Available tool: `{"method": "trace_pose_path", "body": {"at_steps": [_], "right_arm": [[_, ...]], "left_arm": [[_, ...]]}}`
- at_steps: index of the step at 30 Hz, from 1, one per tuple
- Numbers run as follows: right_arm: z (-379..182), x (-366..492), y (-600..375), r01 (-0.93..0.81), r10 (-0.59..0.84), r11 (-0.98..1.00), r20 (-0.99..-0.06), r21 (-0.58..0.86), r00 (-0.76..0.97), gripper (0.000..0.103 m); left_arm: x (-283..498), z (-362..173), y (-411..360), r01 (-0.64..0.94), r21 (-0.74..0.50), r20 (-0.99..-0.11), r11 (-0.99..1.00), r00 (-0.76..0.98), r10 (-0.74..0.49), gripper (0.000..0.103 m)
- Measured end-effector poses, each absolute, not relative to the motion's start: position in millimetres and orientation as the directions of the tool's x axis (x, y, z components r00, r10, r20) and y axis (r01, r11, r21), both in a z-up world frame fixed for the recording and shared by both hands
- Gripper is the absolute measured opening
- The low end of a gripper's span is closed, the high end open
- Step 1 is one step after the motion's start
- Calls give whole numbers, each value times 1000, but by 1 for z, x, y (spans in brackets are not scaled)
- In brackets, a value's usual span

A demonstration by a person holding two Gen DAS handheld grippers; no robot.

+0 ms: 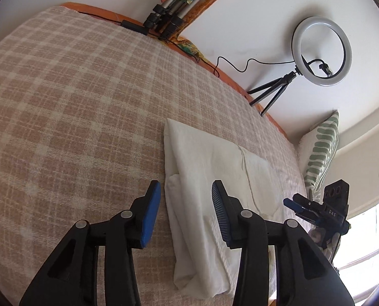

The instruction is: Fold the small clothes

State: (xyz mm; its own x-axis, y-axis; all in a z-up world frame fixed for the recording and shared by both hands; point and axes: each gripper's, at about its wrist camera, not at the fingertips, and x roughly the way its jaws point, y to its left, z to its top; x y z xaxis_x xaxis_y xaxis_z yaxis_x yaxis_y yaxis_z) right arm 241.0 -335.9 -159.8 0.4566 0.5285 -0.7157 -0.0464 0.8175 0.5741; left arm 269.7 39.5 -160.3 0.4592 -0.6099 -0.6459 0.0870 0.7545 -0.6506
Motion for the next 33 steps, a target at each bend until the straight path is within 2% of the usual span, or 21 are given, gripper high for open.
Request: {"method": "trace_pose_path", "body": {"at_steps": [6,20,24,26,28,30,33], "right_arm": [[-179,213,-336,-46,548,809,-724,586,420,61],[-197,207,-330,-72,680,700,-631,711,374,59],[-202,207,-317,-66,701,673,-607,737,374,50],[-200,207,-310,-68,685,692,-623,719,379,41],[-195,206,-305,-79,655,725,-650,684,384,27],[-187,203,-300,-100,627,756,-671,647,396,20],[-168,199,-286,-154,567,814,-705,561,426,17]], "left_arm": [[260,-177,36,24,-735,-611,678,411,-677,40],[250,-192,27,35,-760,-579,649,417,-701,38],[250,-188,21,61,-732,-594,678,428,-681,31],[249,-185,18,73,-721,-598,689,437,-672,27],[247,-179,14,97,-691,-612,716,450,-651,21],[244,-171,8,129,-647,-629,751,466,-622,18],[239,-160,-1,171,-596,-641,785,488,-593,14]]}}
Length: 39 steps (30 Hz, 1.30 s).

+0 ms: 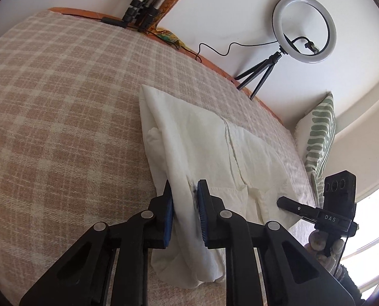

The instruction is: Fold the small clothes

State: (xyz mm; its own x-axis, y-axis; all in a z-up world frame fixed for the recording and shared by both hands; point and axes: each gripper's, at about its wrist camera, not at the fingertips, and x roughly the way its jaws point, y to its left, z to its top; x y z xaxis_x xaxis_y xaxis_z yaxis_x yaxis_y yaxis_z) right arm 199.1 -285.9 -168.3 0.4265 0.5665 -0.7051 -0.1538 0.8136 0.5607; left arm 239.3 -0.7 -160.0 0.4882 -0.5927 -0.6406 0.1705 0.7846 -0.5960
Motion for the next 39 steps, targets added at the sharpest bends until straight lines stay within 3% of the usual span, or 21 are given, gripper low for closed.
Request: {"method": "trace_pose_path", "body": {"at_steps": [5,16,39], "right_arm": [[-141,189,-259,-237,471,882,-745,407,473,15],[-87,175,-252,-323,367,923,-733,210,573,13],[-45,226,-376,-167,53,980,-675,-105,736,12]], "left_arm": [[231,-141,-15,240,-535,-634,810,520,-573,11],[226,-114,-63,347,-516,-596,784,512,-619,10],[321,-82,-235,465,-522,-545,715,463,-699,9]]}}
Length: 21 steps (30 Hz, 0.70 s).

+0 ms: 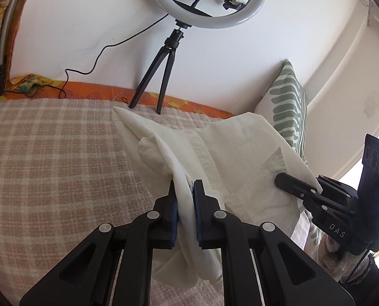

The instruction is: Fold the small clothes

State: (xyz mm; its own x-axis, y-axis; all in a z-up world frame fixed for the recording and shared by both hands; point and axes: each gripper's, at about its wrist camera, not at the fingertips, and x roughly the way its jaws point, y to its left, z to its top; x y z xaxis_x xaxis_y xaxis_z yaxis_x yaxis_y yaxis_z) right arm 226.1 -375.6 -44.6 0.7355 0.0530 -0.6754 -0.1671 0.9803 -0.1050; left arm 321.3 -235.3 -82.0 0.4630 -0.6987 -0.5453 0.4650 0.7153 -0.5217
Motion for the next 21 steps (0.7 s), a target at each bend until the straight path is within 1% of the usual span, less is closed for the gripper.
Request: {"method": "trace_pose_path", "body": {"at_steps": [5,10,15,21], "right_arm": [[-42,251,-406,-118,-15,980,-654,-159,756,12],[-43,275,-437,-72,-71,978,-638,-196,767,12],[-53,300,-468,-23,-133,972,-632,-232,764,12],[-74,322,-498,21,-162,976,-651,-218,742,11]], "left_arm": [[351,-77,-274,473,-507,-542,721,476,-693,9],[376,-80,-314,467,-494,-562,733,472,-679,9],[389,-85,-350,484,-439,-590,757,480,-649,9],[403,-99,-375,490,-390,-635,780,470,-613,9]]}}
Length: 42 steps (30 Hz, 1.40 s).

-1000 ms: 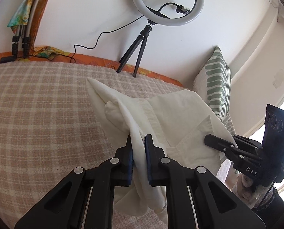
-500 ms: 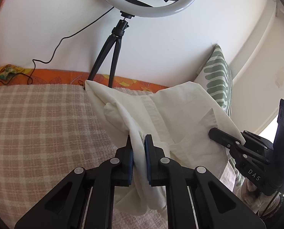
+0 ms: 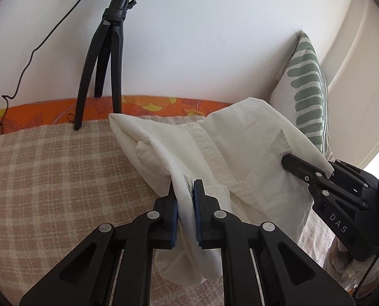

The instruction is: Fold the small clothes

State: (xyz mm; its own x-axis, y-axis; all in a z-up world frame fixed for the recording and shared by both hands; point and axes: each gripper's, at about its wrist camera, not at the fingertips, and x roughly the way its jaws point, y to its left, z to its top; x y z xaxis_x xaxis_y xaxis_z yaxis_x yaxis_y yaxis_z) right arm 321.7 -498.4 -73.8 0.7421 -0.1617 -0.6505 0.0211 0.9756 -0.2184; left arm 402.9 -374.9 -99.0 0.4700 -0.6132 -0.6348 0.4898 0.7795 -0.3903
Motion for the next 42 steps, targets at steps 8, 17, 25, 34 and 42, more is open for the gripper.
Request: {"method": "trace_pose_path", "body": {"at_steps": [8,17,25,34,42], "right_arm": [[-92,330,-524,60,-191,976,-682,-211,706,11],[-98,334,-537,103,-220,974,-727,-203,650,12],[-88,319,-540,161,-282,959,-710,-234,645,55],[-53,287,-523,165,-269,962,-671,-215,691,60],[-19,238,-496,171,-267,963,-619,-211,739,61]], "left_arm": [[406,-100,-386,512,-310,-660,801,490,-570,9],[406,-103,-385,492,-312,-693,813,467,-549,12],[395,-95,-373,471,-287,-709,834,481,-516,37],[366,-67,-352,487,-261,-681,833,519,-517,51],[325,-30,-324,498,-235,-637,834,569,-520,51]]}}
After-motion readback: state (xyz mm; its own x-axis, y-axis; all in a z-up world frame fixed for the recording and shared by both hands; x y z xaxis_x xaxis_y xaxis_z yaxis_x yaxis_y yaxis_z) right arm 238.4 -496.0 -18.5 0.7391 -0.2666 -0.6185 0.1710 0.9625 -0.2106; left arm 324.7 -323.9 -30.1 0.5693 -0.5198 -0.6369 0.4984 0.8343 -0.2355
